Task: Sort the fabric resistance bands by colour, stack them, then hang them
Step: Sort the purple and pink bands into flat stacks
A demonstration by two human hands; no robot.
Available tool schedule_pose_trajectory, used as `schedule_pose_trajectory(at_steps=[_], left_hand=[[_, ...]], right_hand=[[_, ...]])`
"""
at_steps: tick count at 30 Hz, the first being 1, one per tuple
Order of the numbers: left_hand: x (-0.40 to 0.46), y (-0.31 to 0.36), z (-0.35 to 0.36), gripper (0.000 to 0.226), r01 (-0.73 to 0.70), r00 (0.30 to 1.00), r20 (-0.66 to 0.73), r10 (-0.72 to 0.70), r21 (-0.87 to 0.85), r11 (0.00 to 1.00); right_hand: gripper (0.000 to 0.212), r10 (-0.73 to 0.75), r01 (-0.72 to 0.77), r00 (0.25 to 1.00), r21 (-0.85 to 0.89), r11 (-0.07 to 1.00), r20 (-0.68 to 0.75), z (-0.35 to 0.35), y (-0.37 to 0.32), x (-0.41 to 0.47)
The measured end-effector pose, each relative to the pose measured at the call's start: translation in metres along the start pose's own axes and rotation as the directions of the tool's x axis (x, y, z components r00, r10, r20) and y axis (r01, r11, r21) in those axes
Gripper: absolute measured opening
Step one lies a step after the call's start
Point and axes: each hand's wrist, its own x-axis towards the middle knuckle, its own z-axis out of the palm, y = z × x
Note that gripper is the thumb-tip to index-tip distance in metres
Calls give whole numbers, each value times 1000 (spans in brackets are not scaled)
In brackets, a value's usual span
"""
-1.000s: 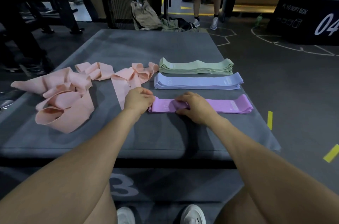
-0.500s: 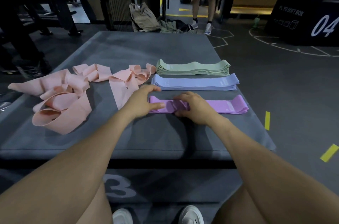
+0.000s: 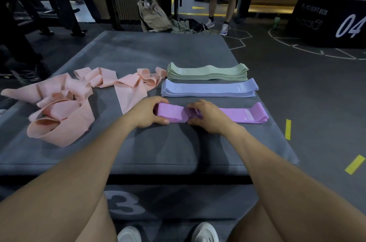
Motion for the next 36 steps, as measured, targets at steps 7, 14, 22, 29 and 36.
schedule_pose_trajectory(at_steps=[7, 14, 22, 29, 36], left_hand=[[-2, 1, 0, 79, 32, 999, 8, -32, -26, 999], [0, 39, 9, 42, -180, 952, -225, 206, 131, 975], [10, 89, 64, 32, -312, 945, -24, 325, 215, 925], [16, 98, 76, 22, -297, 954, 32, 299, 259, 919], [17, 94, 73, 24, -275, 961, 52, 270, 180, 945]], right_hand=[[56, 12, -12, 1000, -3, 1000, 7, 2, 1, 0], [40, 89, -82, 983, 47, 995, -160, -13, 13, -16], [32, 289, -299, 928, -6, 954, -235, -26, 46, -51], [32, 432, -464, 852, -47, 884, -295, -30, 67, -68], [31, 494, -518, 826, -17, 855, -272, -35, 63, -68]])
